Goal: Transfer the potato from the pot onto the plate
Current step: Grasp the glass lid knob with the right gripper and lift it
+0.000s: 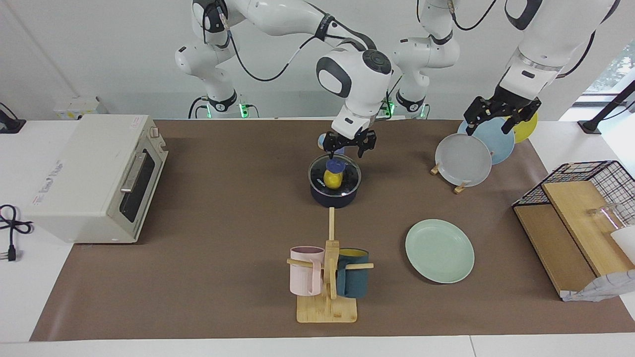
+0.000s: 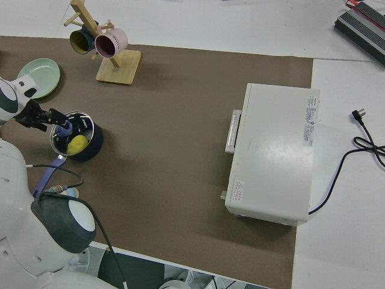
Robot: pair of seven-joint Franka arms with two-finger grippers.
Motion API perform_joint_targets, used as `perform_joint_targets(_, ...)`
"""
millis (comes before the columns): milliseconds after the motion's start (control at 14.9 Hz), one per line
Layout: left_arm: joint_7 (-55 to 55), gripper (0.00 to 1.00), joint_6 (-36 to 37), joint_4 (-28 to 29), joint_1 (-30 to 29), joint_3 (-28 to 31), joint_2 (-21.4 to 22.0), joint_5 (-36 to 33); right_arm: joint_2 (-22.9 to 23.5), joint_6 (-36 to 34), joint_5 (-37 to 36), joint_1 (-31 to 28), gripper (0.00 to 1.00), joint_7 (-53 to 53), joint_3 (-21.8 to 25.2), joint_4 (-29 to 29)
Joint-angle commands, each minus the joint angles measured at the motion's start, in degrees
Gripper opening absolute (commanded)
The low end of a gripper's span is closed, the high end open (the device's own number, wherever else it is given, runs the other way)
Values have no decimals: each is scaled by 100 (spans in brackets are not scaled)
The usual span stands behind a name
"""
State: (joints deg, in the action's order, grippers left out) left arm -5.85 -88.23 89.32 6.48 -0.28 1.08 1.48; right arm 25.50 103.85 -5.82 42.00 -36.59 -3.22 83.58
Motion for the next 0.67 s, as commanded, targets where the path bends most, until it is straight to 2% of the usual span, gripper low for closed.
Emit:
perform_joint_targets(0, -83, 100, -168, 226, 63, 37, 147, 28, -177, 144, -42, -191, 100, 214, -47, 229)
perform_joint_targets(134, -83, 100, -169, 226, 63, 37, 147, 28, -220, 197, -42, -209, 100, 214, -47, 395)
perform_joint_targets(335, -83, 100, -169, 226, 63, 37, 147, 28, -334, 838, 10, -201, 100, 126, -47, 816)
perform_joint_targets(604, -83, 100, -169, 226, 63, 37, 147, 28, -388, 900, 37, -201, 100, 126, -47, 923)
